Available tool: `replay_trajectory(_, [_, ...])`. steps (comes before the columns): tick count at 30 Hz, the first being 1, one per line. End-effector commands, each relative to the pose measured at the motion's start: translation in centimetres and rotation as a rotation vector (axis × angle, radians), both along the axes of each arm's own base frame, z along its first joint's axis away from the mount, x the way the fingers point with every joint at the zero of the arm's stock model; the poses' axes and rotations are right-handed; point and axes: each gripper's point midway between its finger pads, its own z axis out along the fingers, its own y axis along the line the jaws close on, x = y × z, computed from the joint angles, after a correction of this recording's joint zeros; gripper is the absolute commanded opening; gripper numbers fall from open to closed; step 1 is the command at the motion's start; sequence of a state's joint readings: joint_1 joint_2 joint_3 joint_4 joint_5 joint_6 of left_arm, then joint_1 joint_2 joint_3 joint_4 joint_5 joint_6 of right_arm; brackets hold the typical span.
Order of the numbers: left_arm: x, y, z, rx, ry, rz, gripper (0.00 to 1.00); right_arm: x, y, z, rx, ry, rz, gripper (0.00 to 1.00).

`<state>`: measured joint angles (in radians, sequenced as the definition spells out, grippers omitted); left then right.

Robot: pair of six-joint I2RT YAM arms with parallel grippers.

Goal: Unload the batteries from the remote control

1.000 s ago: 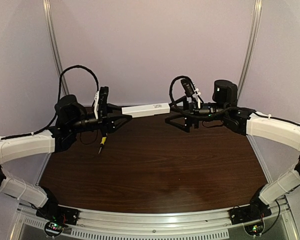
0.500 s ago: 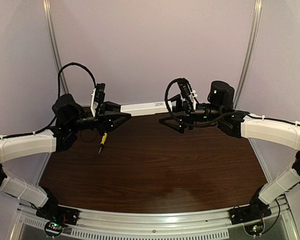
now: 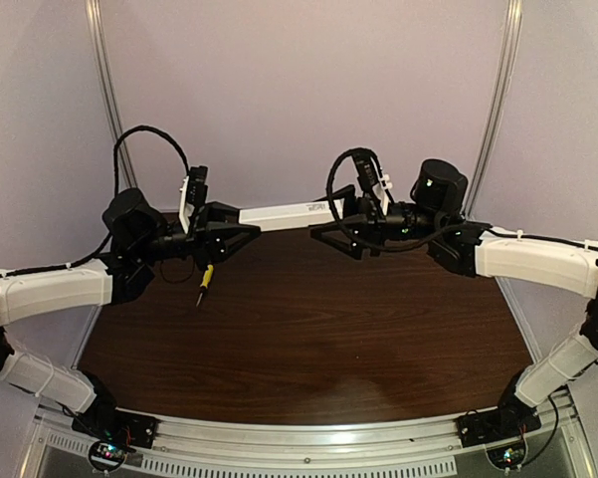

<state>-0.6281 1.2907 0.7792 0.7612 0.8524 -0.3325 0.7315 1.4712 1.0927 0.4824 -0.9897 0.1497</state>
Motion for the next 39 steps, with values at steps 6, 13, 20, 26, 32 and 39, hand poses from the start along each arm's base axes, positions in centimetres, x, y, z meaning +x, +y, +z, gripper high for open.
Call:
replay_trajectory(6, [0.2,0.6,1.2,-0.055,-0.045,0.033,0.00,-0.3,0.6,1.6,0.041,-0.029,0.020,0.62])
replay_trajectory(13, [0.1,0.9,1.5,-0.073,-0.049,0.043,0.00,0.0,0.7,1.7,0.049,-0.033,0.006,0.65])
replay_trajectory(20, [0.0,1.1,1.8,-0.088,-0.055,0.052,0.00,0.3,0.8,1.7,0.057,-0.035,-0.005,0.67])
replay_trajectory(26, [-0.1,1.2,1.8,-0.094,-0.058,0.058,0.00,0.4,0.9,2.1,0.073,-0.041,-0.006,0.62])
replay_trajectory(32, [-0.3,1.4,1.9,-0.105,-0.065,0.058,0.00,0.7,1.0,1.9,0.077,-0.034,-0.016,0.67])
replay_trajectory(39, [-0.3,1.4,1.9,-0.105,-0.067,0.060,0.00,0.5,1.0,2.5,0.099,-0.043,-0.006,0.58])
